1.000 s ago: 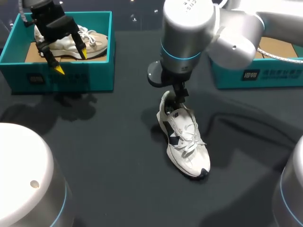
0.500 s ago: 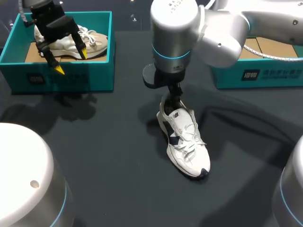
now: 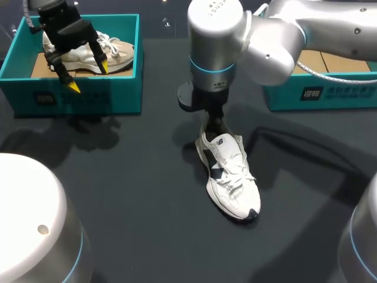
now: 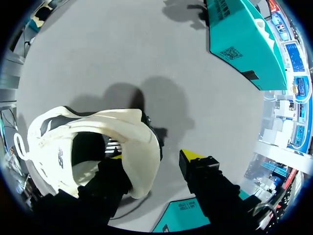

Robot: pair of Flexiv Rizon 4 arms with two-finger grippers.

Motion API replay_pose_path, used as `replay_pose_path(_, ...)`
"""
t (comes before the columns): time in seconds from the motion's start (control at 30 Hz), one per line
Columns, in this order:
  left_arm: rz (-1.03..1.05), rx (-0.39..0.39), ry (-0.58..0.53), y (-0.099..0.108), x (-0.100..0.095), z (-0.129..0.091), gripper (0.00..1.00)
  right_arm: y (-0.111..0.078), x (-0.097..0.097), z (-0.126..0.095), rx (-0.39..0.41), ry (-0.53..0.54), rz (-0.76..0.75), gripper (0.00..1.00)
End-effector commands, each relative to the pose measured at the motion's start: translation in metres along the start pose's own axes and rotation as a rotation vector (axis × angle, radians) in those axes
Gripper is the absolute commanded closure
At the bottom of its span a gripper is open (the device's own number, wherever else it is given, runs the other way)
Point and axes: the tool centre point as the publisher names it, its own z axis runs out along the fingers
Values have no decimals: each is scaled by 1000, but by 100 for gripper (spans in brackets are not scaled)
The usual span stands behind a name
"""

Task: Take the shoe out of the shoebox, open the shoe tongue, remove and reinsert the insole, then place the shoe into the shoebox

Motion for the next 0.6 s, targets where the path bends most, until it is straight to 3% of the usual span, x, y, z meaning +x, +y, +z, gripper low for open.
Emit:
replay_pose_path(0.03, 0, -2, 1, 0, 0, 0, 0, -1, 0, 7, -10, 7, 3, 44)
replay_pose_path(0.33, 0, -2, 1, 0, 0, 0, 0, -1, 7, 15, -25, 38, 32, 33)
replay_pose_path(0.5, 0, -2, 1, 0, 0, 0, 0, 0, 8, 19, -33, 51, 45, 36)
replay_pose_path(0.6, 0, -2, 1, 0, 0, 0, 0, 3, 7, 24, -33, 66, 55, 48)
